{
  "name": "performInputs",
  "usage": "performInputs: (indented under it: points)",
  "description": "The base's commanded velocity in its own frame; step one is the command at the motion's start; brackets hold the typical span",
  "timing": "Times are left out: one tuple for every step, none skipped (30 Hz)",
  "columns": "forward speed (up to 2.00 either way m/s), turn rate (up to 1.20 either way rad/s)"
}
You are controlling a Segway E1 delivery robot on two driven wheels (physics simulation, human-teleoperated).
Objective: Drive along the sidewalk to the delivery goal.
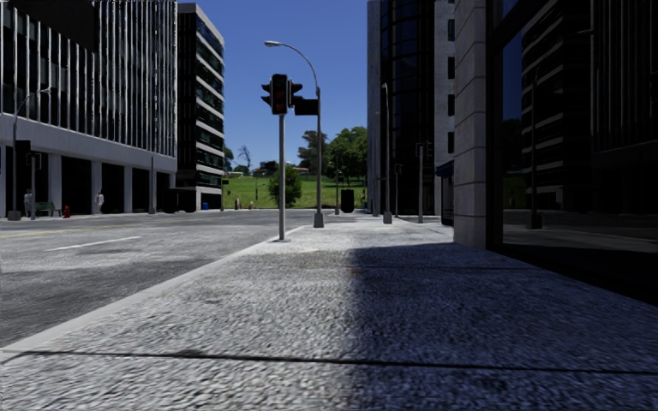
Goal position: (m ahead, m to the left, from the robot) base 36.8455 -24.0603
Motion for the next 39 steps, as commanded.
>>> performInputs:
  points:
    - [2.0, 0.0]
    - [2.0, 0.0]
    - [2.0, 0.0]
    - [2.0, 0.0]
    - [2.0, 0.0]
    - [2.0, 0.0]
    - [2.0, 0.0]
    - [2.0, 0.0]
    - [2.0, 0.0]
    - [2.0, 0.0]
    - [2.0, 0.0]
    - [2.0, 0.0]
    - [2.0, 0.0]
    - [2.0, 0.0]
    - [2.0, 0.0]
    - [2.0, 0.0]
    - [2.0, 0.0]
    - [2.0, 0.0]
    - [2.0, 0.0]
    - [2.0, -0.02]
    - [2.0, -0.13]
    - [2.0, -0.2]
    - [2.0, -0.2]
    - [2.0, -0.23]
    - [2.0, -0.24]
    - [2.0, -0.24]
    - [2.0, -0.24]
    - [2.0, -0.24]
    - [2.0, -0.24]
    - [2.0, -0.24]
    - [2.0, -0.24]
    - [2.0, -0.24]
    - [2.0, -0.24]
    - [2.0, -0.24]
    - [2.0, -0.24]
    - [2.0, -0.24]
    - [2.0, -0.24]
    - [2.0, -0.24]
    - [2.0, -0.24]
